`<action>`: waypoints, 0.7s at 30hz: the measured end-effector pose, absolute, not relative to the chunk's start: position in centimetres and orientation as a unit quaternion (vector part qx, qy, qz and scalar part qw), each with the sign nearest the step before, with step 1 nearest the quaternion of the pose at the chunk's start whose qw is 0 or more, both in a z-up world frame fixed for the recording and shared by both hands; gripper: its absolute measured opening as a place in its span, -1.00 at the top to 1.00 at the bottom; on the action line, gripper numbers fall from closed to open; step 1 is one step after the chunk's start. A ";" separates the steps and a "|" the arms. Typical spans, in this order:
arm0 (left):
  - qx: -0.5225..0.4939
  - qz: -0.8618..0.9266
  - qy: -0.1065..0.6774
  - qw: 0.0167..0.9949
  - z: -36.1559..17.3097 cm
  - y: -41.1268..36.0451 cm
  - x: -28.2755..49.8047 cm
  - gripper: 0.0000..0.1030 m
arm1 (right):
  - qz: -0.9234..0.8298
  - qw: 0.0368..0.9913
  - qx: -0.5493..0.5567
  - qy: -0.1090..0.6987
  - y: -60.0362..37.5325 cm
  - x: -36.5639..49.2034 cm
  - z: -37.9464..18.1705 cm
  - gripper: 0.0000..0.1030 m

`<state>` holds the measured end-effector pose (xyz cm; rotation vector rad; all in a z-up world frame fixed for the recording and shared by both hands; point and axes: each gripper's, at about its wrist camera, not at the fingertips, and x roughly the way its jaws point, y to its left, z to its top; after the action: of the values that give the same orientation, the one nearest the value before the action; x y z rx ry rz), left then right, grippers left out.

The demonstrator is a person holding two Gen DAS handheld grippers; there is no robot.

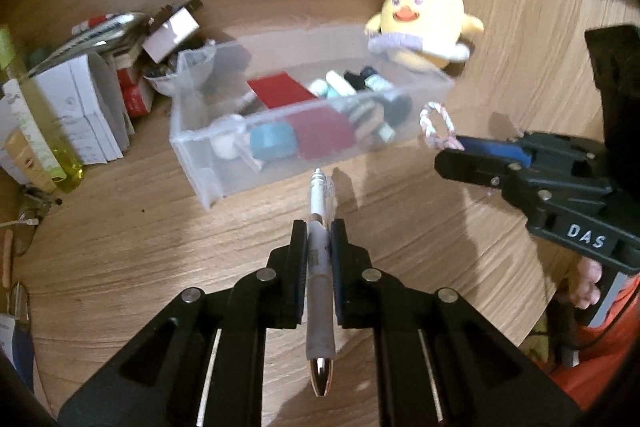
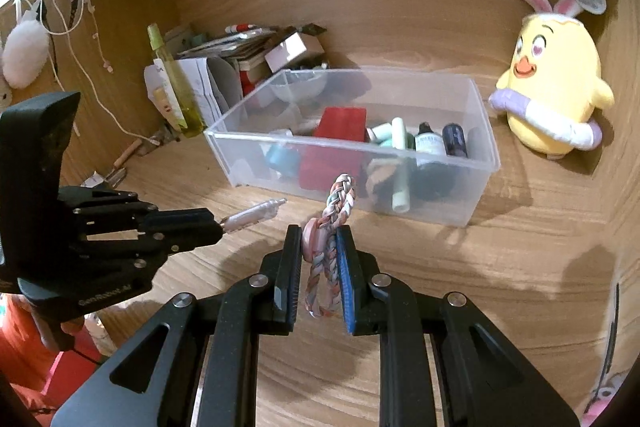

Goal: Organize objects
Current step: 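Lower the pen into the clear box with the left gripper while the right lowers the bracelet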

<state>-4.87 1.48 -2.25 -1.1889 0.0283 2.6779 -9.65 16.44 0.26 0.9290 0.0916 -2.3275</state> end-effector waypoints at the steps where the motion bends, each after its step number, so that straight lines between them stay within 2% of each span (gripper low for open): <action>1: -0.398 0.911 0.006 0.106 -1.9 1.3 -4.6 0.80 | -0.883 0.312 0.350 0.035 16.4 -9.7 0.4 0.70; 21: -0.318 0.942 -0.039 0.103 3.6 -0.6 -6.4 0.80 | -0.904 0.302 0.298 0.050 15.3 -12.0 4.2 0.70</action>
<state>-6.41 -0.56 3.60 -0.9370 -0.1143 2.7791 -12.05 15.32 4.21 0.7905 0.1328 -2.3982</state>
